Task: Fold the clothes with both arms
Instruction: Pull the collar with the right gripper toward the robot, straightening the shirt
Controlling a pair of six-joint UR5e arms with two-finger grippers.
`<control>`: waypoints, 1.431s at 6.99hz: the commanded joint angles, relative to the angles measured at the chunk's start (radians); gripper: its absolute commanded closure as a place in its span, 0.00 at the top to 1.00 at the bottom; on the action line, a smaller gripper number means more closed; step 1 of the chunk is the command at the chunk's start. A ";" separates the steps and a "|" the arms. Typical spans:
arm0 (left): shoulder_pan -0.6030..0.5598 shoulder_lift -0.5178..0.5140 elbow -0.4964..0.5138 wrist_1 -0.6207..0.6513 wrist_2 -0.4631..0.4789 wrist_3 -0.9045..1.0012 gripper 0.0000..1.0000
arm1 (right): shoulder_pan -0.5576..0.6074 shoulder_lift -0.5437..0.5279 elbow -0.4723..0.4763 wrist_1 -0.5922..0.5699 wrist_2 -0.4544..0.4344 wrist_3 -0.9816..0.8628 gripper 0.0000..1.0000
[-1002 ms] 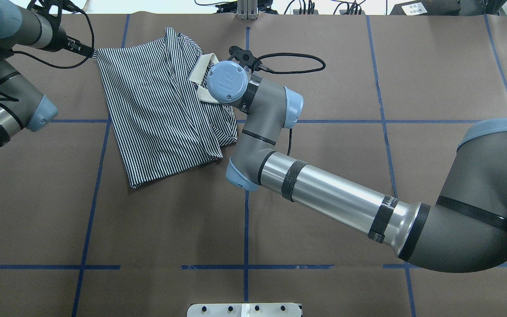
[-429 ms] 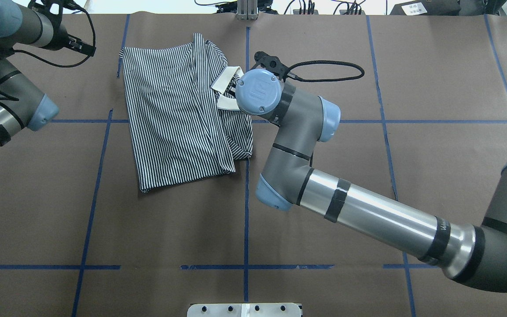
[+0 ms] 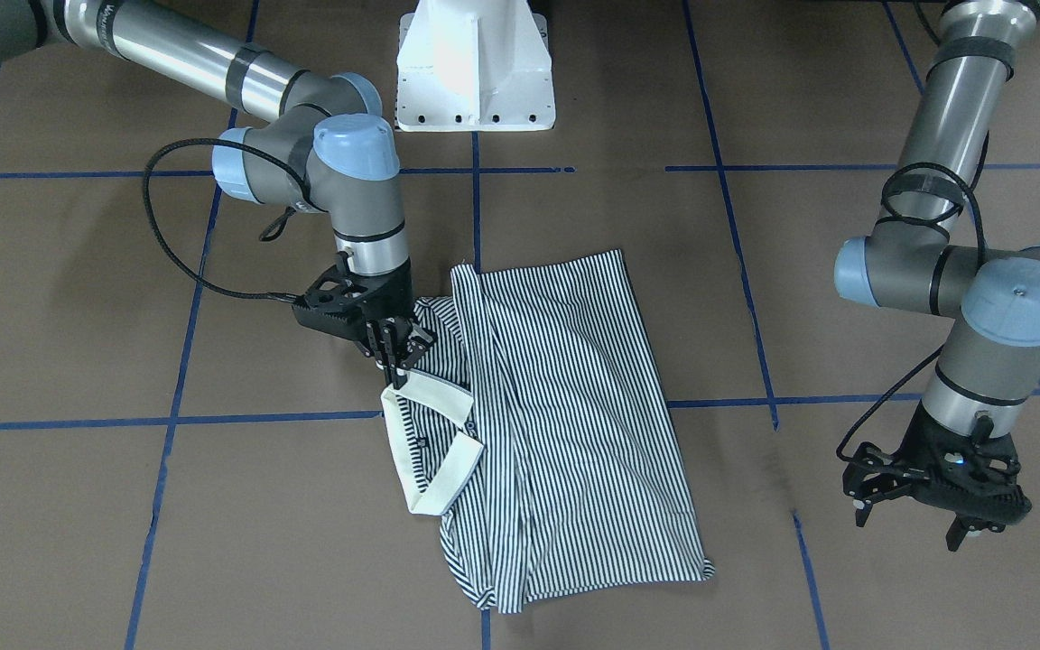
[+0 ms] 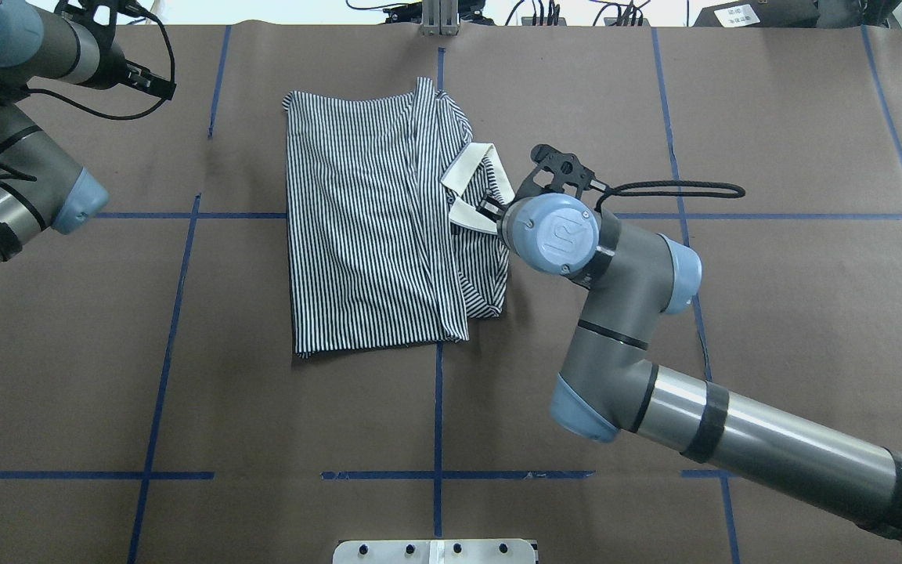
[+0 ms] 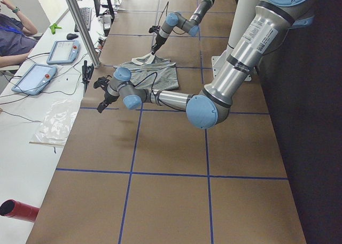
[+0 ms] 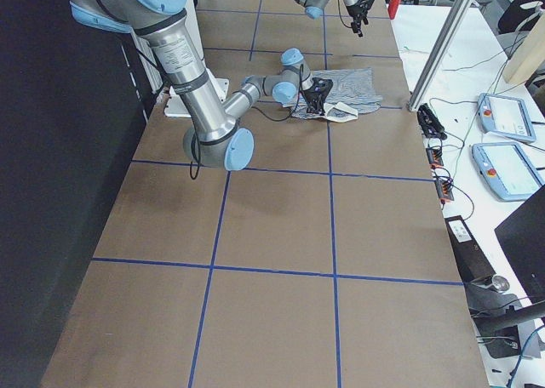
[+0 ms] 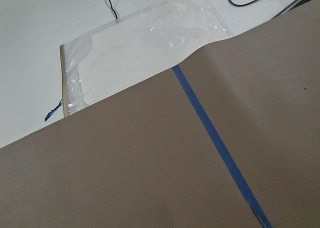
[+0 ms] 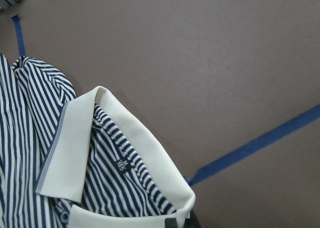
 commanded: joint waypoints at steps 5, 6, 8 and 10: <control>0.005 0.000 -0.006 0.000 -0.018 0.000 1.00 | -0.043 -0.141 0.106 -0.001 -0.078 -0.066 1.00; 0.008 0.006 -0.006 -0.002 -0.023 0.000 1.00 | -0.042 -0.208 0.208 -0.019 -0.063 -0.198 1.00; 0.008 0.017 -0.020 0.000 -0.037 0.000 1.00 | -0.068 -0.203 0.366 -0.277 -0.006 -0.291 1.00; 0.008 0.017 -0.020 0.000 -0.064 0.000 1.00 | -0.146 -0.067 0.336 -0.372 -0.020 -0.352 1.00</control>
